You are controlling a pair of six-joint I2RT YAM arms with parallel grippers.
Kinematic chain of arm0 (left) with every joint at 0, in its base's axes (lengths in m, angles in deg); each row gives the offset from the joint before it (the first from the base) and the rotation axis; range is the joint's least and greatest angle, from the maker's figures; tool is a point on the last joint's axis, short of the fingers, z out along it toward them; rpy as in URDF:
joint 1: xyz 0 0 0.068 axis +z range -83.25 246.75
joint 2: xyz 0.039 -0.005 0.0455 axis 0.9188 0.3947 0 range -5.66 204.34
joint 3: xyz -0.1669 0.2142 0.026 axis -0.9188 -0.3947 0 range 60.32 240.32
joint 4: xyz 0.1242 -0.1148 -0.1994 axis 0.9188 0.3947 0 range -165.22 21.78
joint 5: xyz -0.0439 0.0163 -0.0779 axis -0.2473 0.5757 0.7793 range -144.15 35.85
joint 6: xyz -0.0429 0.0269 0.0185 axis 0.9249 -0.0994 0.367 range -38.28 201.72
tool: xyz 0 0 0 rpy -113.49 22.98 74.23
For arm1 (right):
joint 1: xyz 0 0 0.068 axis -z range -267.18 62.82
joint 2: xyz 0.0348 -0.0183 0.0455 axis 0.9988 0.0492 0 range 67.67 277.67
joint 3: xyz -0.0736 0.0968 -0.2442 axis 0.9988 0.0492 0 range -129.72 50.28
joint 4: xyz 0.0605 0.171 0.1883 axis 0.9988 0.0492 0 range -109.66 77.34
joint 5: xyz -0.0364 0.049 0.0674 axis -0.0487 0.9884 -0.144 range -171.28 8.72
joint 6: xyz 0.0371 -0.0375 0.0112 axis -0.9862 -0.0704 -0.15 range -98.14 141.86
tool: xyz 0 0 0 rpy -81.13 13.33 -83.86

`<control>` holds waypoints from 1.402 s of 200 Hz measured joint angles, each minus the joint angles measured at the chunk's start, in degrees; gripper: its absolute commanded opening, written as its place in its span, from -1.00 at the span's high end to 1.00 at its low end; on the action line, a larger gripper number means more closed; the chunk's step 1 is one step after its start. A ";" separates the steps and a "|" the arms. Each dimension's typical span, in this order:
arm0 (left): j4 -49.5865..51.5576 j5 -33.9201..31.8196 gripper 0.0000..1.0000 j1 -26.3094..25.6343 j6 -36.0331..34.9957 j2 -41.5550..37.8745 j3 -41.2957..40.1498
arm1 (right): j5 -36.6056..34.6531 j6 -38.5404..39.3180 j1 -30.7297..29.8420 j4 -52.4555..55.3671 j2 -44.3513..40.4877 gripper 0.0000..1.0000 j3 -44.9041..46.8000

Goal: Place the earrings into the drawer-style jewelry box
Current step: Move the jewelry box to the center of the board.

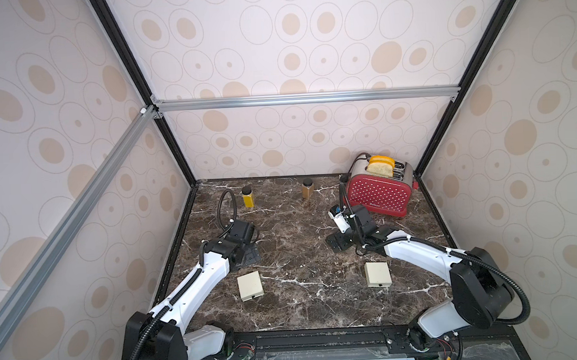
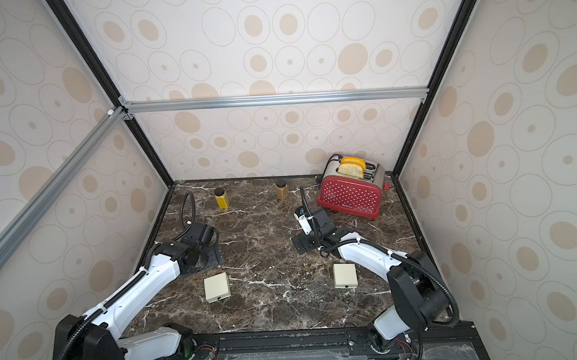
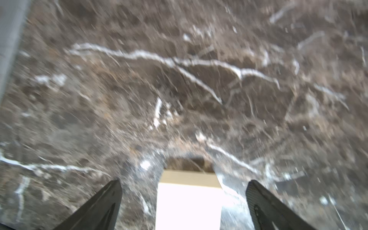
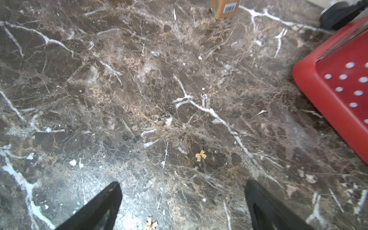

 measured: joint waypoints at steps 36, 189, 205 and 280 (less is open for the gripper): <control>3.63 8.98 -0.98 -1.07 1.75 -5.46 -4.96 | 2.69 -0.72 0.00 0.20 2.45 -1.00 -2.38; -10.36 26.67 -0.98 -1.70 -0.33 7.43 -10.21 | 7.85 -2.49 -0.04 -0.20 3.21 -1.00 -2.60; -11.78 27.12 -0.99 -2.03 -1.33 10.45 -7.72 | 7.85 -2.71 -0.04 -0.22 3.21 -1.00 -2.47; -16.06 30.08 -0.98 -3.34 -5.38 24.90 8.33 | 7.61 -3.26 -0.04 0.20 4.59 -1.00 -2.38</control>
